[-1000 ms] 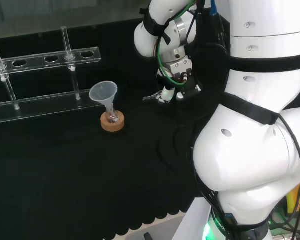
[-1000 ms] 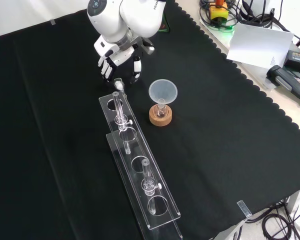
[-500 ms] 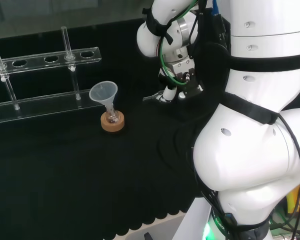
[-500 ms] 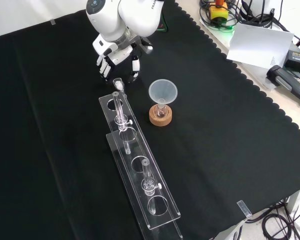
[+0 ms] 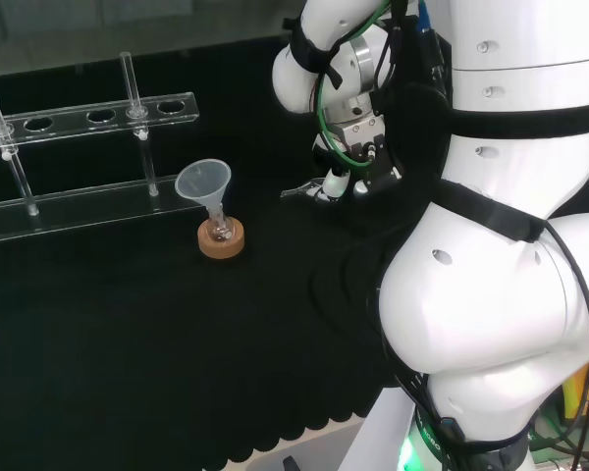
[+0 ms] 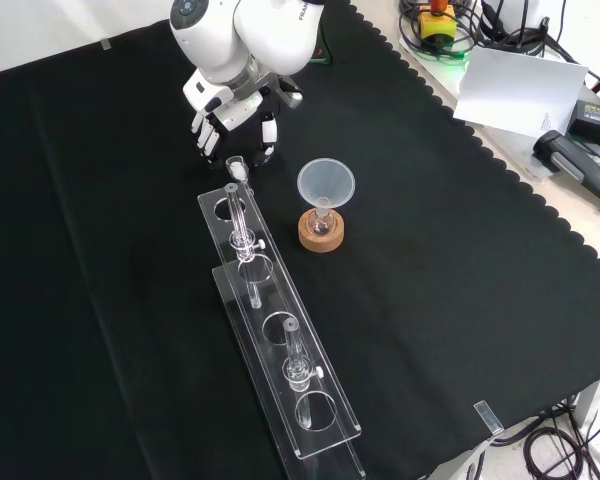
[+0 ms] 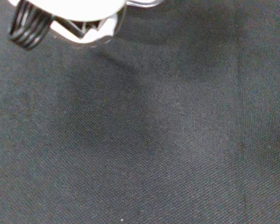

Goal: Pick up the weighing funnel.

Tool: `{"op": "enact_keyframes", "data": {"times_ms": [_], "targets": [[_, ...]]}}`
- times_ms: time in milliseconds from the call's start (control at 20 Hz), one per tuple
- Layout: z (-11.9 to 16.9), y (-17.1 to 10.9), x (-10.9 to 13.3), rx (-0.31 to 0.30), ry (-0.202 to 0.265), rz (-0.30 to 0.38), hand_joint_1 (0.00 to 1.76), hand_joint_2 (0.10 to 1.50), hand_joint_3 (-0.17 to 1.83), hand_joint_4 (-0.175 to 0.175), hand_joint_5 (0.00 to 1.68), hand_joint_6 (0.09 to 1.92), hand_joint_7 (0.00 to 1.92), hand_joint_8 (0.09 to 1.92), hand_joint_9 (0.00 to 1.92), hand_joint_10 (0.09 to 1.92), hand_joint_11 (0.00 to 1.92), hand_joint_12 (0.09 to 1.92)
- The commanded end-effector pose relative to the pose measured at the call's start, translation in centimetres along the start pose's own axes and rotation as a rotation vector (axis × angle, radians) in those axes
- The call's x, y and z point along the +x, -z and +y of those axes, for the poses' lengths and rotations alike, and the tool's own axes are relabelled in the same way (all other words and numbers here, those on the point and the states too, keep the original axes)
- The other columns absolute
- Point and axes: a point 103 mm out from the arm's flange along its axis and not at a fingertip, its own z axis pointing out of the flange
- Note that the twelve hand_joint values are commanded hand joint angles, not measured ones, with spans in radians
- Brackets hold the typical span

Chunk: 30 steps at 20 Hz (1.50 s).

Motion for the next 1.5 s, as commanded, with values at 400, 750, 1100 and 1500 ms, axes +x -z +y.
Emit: {"op": "enact_keyframes", "data": {"times_ms": [400, 750, 1100, 1500], "targets": [[1.1, -0.5, 2.6, -0.011, 0.002, -0.031, 0.97, 0.54, 0.68, -0.044, 0.61, 0.78, 0.54, 0.7, 0.87, 0.46, 0.59, 1.25], [1.1, -0.2, 2.4, -0.012, -0.003, -0.047, 0.98, 0.55, 0.68, -0.046, 0.62, 0.79, 0.54, 0.7, 0.88, 0.46, 0.61, 1.24], [1.0, -0.5, 1.0, -0.017, -0.02, -0.041, 0.98, 0.55, 0.68, -0.047, 0.62, 0.79, 0.54, 0.7, 0.88, 0.46, 0.62, 1.23], [0.7, 0.2, 1.7, -0.016, -0.011, -0.053, 0.98, 0.55, 0.68, -0.041, 0.65, 0.8, 0.54, 0.7, 0.88, 0.46, 0.63, 1.23]]}}
